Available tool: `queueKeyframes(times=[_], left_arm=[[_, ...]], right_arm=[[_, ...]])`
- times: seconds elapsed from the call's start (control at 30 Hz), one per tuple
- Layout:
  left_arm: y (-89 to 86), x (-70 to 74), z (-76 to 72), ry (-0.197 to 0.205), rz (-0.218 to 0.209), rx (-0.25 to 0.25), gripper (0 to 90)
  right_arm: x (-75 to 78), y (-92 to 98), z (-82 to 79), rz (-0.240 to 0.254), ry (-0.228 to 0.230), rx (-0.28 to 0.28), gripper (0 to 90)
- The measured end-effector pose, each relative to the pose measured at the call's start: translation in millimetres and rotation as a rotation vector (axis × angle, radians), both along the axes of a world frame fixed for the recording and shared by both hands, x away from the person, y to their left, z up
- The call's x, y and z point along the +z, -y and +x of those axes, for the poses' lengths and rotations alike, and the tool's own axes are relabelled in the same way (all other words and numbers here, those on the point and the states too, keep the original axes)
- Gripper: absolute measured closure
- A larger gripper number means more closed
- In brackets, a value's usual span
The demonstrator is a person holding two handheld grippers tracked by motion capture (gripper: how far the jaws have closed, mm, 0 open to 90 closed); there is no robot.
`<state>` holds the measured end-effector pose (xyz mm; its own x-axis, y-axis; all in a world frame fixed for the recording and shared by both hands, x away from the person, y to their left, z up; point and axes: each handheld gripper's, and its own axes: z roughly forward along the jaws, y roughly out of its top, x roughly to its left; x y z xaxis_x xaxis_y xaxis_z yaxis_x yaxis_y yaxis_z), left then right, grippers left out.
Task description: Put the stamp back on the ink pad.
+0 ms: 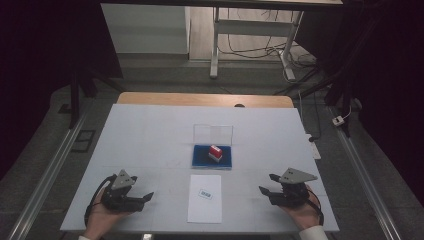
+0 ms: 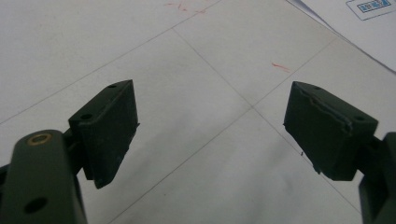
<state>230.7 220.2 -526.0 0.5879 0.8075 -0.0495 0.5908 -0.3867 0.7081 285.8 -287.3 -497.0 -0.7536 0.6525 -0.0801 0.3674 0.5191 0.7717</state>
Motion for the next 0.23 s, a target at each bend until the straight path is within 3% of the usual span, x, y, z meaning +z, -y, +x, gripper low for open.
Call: queueKeyframes(times=[0.23], left_arm=[[-0.4, 1.0, -0.6, 0.012, -0.003, -0.006, 18.1]], right_arm=[[-4.5, 6.3, -0.3, 0.000, -0.002, -0.007, 39.0]])
